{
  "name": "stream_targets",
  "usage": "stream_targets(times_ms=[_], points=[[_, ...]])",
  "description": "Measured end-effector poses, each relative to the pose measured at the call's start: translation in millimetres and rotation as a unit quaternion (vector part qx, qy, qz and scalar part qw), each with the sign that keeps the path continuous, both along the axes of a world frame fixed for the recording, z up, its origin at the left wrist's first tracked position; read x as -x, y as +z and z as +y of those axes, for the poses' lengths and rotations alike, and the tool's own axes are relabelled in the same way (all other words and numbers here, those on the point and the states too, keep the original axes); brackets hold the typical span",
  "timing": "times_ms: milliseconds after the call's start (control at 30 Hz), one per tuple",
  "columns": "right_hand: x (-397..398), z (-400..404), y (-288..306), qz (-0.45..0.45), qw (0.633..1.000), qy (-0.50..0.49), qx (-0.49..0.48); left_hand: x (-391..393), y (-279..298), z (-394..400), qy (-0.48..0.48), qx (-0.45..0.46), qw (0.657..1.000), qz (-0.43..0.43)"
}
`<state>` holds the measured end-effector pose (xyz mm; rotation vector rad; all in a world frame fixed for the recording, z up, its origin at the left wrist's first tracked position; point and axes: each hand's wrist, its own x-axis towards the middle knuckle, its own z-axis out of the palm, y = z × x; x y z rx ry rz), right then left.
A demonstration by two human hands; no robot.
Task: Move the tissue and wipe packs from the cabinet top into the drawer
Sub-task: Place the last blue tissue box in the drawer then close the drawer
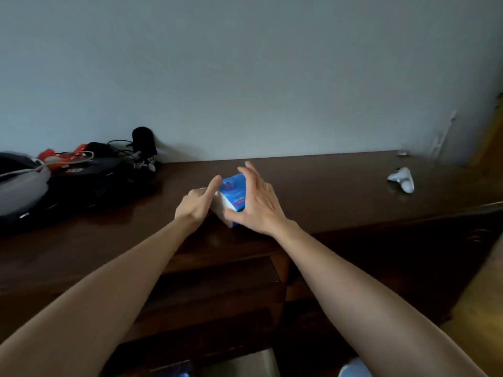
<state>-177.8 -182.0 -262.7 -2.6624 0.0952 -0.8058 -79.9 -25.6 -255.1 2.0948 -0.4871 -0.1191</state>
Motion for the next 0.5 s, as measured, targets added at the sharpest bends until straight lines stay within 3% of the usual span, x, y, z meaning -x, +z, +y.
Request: stream_targets(times_ms=[200, 333, 433, 500], points=[[83, 37, -19, -0.092, 0.995, 0.029, -0.020, 98, -3, 41, -0.010, 0.147, 0.988, 0.050], [135, 65, -53, -0.192, 0.979, 0.067, -0.006, 160, -43, 82, -0.025, 0.255, 0.962, 0.091], [173, 89, -96, -0.222, 0.966, 0.095, -0.097, 197, -91, 117, -0.042, 0.313, 0.931, 0.186], [193, 106, -130, -0.171, 0.952, 0.105, -0.231, 215, -130, 139, -0.056, 0.308, 0.918, 0.244]])
